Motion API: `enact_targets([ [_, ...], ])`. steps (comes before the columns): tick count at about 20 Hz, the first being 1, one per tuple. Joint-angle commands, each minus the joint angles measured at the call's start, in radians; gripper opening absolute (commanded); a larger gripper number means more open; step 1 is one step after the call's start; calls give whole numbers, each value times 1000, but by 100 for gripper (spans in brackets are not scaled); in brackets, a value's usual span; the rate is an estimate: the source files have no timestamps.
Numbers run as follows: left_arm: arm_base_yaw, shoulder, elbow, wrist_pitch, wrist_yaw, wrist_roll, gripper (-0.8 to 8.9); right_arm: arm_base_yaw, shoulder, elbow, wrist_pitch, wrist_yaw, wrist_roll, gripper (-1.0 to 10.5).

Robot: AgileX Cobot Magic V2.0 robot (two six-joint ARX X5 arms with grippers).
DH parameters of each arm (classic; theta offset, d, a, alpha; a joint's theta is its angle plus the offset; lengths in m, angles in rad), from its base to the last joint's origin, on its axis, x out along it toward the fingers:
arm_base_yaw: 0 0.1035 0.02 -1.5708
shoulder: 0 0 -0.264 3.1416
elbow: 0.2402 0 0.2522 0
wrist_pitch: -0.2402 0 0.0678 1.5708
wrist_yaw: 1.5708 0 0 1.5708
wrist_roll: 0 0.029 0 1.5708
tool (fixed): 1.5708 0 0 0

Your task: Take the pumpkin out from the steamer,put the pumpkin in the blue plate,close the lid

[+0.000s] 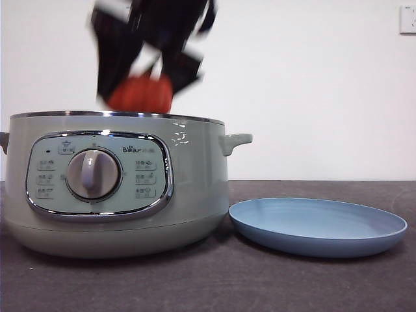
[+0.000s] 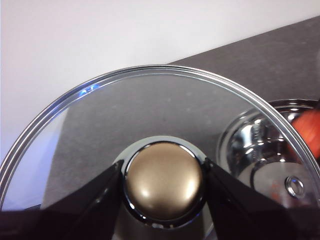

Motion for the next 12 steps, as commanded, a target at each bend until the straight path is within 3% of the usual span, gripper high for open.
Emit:
enact_targets([
  [1,2,18,14,56,-2,-5,-9,-36,-126,3,-92,3,5,-6],
  [3,2,54,14,80,60,-5,-9,-80,-261,3,-208,3,11,-7],
  [6,1,101,14,148,142,-5,-9,-172,-388,3,-380,15,111,-11],
  [7,1,113,14,162,169,-5,-9,-190,-408,-3,-409,57,134,-11],
  [9,1,131,14,186,201,-5,-9,-201,-465,-63,-412,155,179,-12],
  [12,1,142,14,216,206,-5,-9,-205,-576,-247,-366,213,233,-11],
])
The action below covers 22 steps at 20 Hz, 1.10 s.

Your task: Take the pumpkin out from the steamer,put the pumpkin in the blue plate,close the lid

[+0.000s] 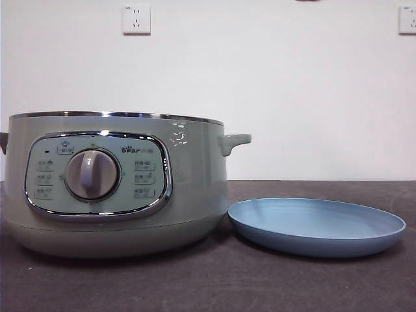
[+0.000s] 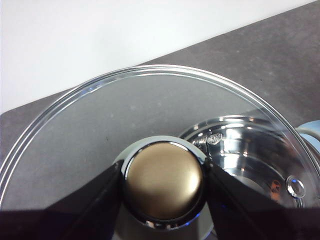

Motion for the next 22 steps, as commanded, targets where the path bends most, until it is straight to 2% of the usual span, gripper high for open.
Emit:
enact_targets([
  [1,1,-10,14,70,20,-3,-9,-6,-85,-172,69,21,59,-11],
  [5,1,-10,14,103,47,-4,-9,-23,-188,-457,265,20,97,-11],
  [10,0,-10,14,103,94,-22,-9,-42,-146,-697,552,14,106,-11],
  [17,0,-10,14,100,98,-24,-9,-71,96,-734,809,13,94,-11],
  [22,0,-10,14,82,98,-24,-9,-108,243,-734,827,2,94,2],
])
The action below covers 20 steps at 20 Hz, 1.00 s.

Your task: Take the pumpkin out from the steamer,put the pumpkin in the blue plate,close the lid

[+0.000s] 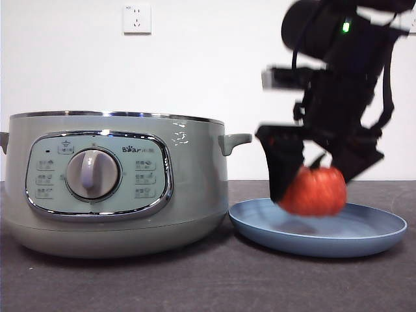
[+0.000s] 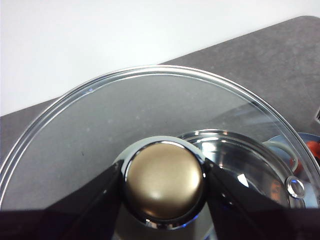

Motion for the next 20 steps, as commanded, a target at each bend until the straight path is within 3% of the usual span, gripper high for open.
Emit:
enact_targets([
  [1,0,-13,14,40,-2,-8,-9,-15,34,-10,-11,-39,2,2],
  [4,0,-13,14,38,-2,-8,-9,-27,37,-10,-21,-100,2,56],
  [8,0,-13,14,37,-2,-8,-9,-40,37,-10,-47,-98,3,485],
  [12,0,-13,14,37,-2,-8,-9,-45,37,-10,-68,-98,6,520],
  [16,0,-13,14,34,30,-11,-9,-46,36,-10,-62,-98,55,656],
  [20,0,11,14,35,48,-11,-9,-46,-4,-9,-67,-99,56,662],
])
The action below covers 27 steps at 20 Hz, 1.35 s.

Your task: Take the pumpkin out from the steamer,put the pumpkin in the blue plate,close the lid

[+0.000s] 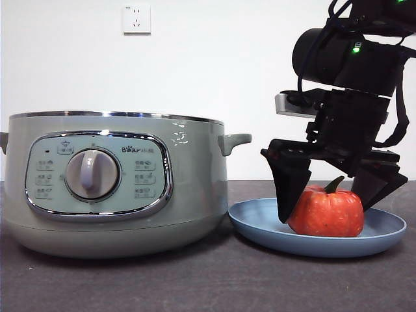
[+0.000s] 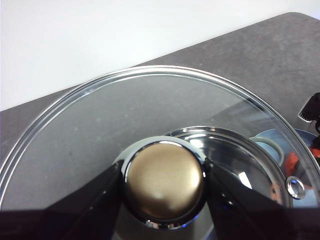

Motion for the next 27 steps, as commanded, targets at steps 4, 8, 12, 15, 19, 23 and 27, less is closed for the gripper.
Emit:
enact_targets([
  [4,0,93,14,42,30,-10,-9,0,-160,-8,-21,-1,24,661],
  [8,-3,214,14,51,58,-10,-9,0,-333,-8,-18,0,33,661],
  [12,-5,332,14,92,85,-10,-9,0,-477,-8,-19,6,40,660],
  [15,-8,395,14,151,135,-12,-9,0,-551,-8,-21,55,42,660],
  [19,-19,450,14,193,136,-14,-9,-4,-597,-8,-21,60,43,660],
  [23,-26,491,14,200,137,-29,-9,-6,-601,-8,-20,81,43,659],
  [27,-31,521,14,194,154,-32,-9,-6,-601,-8,-18,83,43,658],
])
